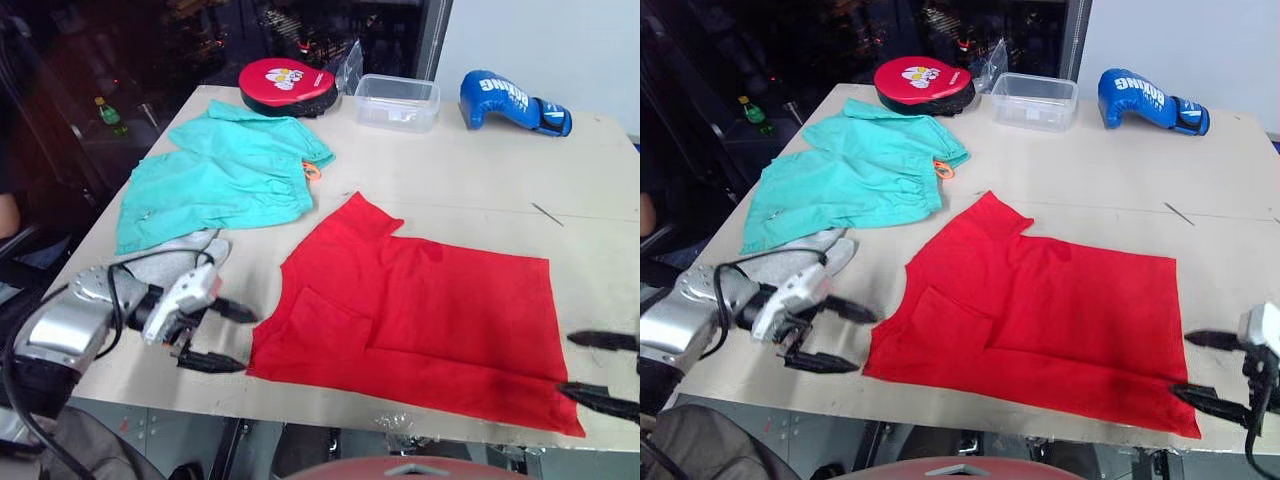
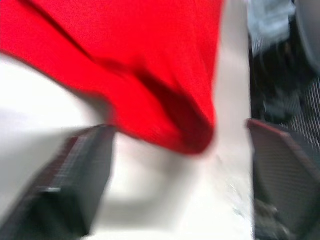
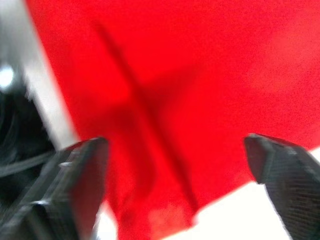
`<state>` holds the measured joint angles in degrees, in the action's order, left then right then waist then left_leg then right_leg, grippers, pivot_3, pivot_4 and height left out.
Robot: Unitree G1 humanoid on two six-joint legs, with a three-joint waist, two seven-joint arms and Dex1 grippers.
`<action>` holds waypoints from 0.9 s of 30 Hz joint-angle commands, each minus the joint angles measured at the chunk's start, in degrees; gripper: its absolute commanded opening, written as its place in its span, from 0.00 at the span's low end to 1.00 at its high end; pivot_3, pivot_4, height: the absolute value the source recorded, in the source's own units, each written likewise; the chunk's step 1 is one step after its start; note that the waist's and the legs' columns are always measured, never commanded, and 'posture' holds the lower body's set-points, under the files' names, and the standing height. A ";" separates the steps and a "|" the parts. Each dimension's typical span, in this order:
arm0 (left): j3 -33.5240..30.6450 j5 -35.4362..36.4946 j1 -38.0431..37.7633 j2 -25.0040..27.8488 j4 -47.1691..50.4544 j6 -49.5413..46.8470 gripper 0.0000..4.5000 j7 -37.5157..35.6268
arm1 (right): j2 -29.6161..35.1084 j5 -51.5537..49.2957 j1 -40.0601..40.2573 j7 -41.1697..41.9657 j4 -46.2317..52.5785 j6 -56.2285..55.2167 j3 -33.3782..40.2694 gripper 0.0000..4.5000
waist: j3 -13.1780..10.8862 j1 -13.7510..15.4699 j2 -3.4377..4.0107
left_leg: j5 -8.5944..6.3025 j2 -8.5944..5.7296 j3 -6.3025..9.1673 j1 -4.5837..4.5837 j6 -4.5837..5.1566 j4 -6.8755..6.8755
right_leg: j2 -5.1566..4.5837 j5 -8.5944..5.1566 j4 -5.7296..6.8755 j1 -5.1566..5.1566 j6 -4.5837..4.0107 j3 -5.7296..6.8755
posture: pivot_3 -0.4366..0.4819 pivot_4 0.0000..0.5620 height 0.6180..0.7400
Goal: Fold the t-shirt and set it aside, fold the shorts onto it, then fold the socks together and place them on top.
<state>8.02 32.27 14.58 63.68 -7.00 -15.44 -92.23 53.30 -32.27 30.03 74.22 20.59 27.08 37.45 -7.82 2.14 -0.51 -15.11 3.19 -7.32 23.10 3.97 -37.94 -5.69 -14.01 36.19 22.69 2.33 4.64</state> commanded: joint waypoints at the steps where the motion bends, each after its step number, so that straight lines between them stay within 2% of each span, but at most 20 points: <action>1: -3.61 3.79 7.37 -2.94 -2.08 -5.18 0.99 -0.18 | -3.11 -1.48 -6.64 -4.52 -3.41 -2.34 0.37 0.98 | 0.01 -0.08 -0.04 | 0.04 0.00 0.01 0.09 0.09 -0.09 | 0.13 0.00 -0.01 0.01 0.00 0.02 | 0.48 0.27 1.00; 4: -3.47 1.64 14.38 -7.83 -4.88 -7.20 0.99 2.83 | -4.38 1.67 -11.92 -7.54 -7.15 -5.25 -2.56 0.98 | 0.00 -0.23 0.00 | 0.14 -0.01 0.01 0.40 -0.07 -0.36 | 0.44 0.01 -0.05 0.04 0.04 0.03 | 0.48 0.27 1.00; 8: -2.55 -4.39 26.00 -18.85 -12.52 -6.51 0.99 13.63 | -4.62 5.88 -18.46 -10.43 -13.16 -8.92 -7.82 0.98 | 0.01 0.03 -0.09 | 0.19 -0.14 0.20 0.60 -0.10 -0.55 | 0.67 0.15 -0.09 0.01 0.30 0.07 | 0.48 0.27 1.00; 11: -0.89 -11.18 34.84 -27.35 -23.34 -1.49 0.99 21.58 | -4.41 7.60 -23.61 -11.75 -17.43 -10.00 -11.38 0.98 | 0.01 -0.04 -0.13 | 0.20 -0.23 0.21 0.61 -0.11 -0.62 | 0.70 0.22 -0.05 0.00 0.42 0.06 | 0.48 0.27 1.00; 17: 3.22 -23.10 47.68 -37.38 -46.44 5.27 0.99 29.89 | -3.68 10.74 -30.66 -12.61 -26.34 -12.19 -16.04 0.98 | 0.00 -0.82 -0.15 | 0.21 -0.29 0.20 0.60 -0.12 -0.62 | 0.72 0.35 -0.06 -0.03 0.63 0.05 | 0.48 0.27 1.00; 21: 2.44 -27.11 52.87 -42.76 -58.84 5.09 0.99 37.02 | -3.50 11.72 -34.80 -12.86 -30.94 -12.63 -17.48 0.98 | -0.01 -1.42 -0.17 | 0.21 -0.32 -0.03 0.62 -0.12 -0.56 | 0.71 0.36 -0.10 0.00 0.70 0.07 | 0.48 0.27 1.00; 27: 1.67 -30.89 55.14 -47.27 -66.35 4.58 0.99 42.63 | -3.67 11.93 -36.19 -13.40 -31.79 -13.08 -18.18 0.98 | -0.01 -1.48 -0.18 | 0.24 -0.26 0.02 0.61 -0.18 -0.52 | 0.71 0.35 -0.07 0.02 0.73 0.09 | 0.48 0.27 1.00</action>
<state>10.49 2.66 68.10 16.45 -72.59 -10.75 -51.18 48.77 -20.38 -5.54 61.09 -11.85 14.88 18.44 -7.84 0.65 -0.68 -14.87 2.94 -7.28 23.71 3.79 -38.47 -4.98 -13.66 36.13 22.71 3.06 4.73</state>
